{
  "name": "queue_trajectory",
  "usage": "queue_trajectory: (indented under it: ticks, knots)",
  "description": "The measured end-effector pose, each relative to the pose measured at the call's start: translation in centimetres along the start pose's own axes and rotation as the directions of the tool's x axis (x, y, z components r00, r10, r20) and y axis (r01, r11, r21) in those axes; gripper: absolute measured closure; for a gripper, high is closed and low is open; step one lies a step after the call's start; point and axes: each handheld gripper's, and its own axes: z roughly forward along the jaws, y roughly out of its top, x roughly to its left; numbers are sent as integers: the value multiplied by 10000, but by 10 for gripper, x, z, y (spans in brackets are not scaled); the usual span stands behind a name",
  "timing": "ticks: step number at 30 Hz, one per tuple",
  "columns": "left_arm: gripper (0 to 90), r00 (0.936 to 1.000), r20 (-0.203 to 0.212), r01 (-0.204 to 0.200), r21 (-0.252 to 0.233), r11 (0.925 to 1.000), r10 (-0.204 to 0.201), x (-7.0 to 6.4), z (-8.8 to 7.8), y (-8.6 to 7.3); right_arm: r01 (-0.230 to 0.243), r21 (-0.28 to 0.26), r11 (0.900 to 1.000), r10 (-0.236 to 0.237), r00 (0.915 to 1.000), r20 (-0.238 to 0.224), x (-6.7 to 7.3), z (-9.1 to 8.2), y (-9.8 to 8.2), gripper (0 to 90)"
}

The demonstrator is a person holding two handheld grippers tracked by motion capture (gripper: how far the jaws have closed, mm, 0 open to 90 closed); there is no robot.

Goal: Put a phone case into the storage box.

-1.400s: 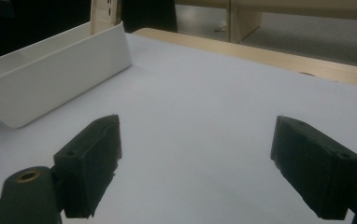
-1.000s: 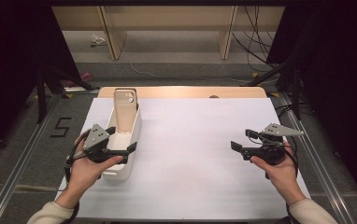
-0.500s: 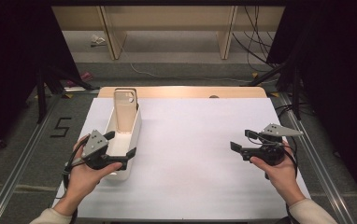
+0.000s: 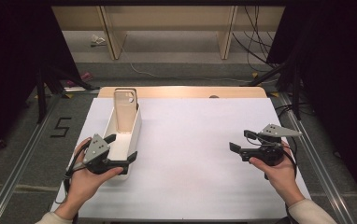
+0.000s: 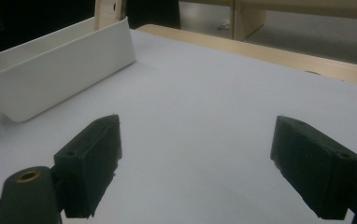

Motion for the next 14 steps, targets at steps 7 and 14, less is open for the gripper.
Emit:
queue_trajectory:
  ticks: [7,14]
  knots:
    - [55,10000,19,-30,9,10000,30,-2,1,-1,8,12,10000,-8,10000,-14,0,0,0,172]
    - [55,9999,56,-93,-49,9999,93,-4,1,1,-1,5,10000,1,10000,-12,0,1,0,172]
